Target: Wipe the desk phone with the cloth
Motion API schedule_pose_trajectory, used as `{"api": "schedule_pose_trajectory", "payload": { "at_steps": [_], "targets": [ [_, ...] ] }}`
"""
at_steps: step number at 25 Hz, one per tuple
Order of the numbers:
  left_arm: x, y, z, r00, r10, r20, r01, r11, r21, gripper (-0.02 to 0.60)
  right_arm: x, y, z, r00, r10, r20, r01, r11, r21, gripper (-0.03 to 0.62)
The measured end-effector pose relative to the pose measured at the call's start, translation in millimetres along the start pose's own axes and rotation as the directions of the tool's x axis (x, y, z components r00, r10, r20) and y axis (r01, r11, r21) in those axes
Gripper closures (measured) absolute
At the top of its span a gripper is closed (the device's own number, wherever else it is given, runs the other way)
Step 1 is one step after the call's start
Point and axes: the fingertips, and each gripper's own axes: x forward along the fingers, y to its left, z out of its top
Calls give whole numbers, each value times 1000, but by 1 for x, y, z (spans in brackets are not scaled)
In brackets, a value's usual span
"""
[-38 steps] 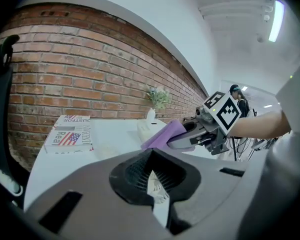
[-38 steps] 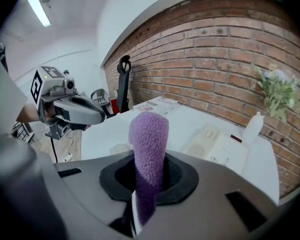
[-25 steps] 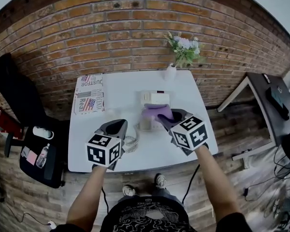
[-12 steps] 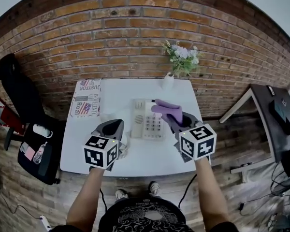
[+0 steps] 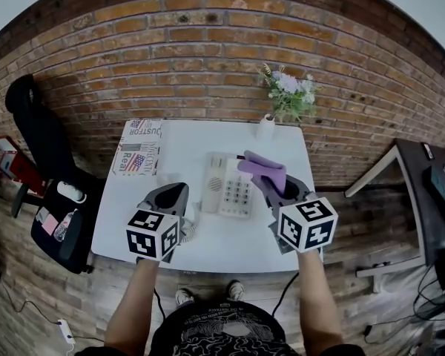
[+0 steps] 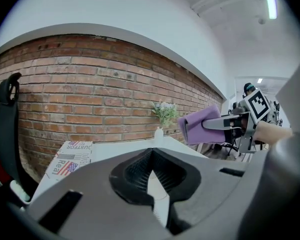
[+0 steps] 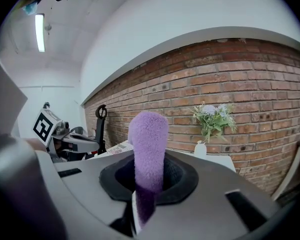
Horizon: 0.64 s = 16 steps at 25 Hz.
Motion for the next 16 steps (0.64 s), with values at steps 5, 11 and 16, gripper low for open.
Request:
{"api": "schedule_pose_trajectory", "payload": {
  "at_steps": [5, 11, 16],
  "targets": [
    [5, -6, 0, 1000, -3, -3, 3, 1000, -1, 577, -1, -6, 1, 1000, 8, 1, -8, 1000, 2, 548],
    [10, -7, 0, 1000, -6, -5, 6, 1000, -3, 577, 2, -9, -1, 1000, 12, -3, -12, 1000, -1, 549],
    [13, -10, 0, 1000, -7, -8, 7, 1000, -1, 577, 0, -12, 0, 1000, 15, 1, -15, 1000, -1, 548]
  ]
}}
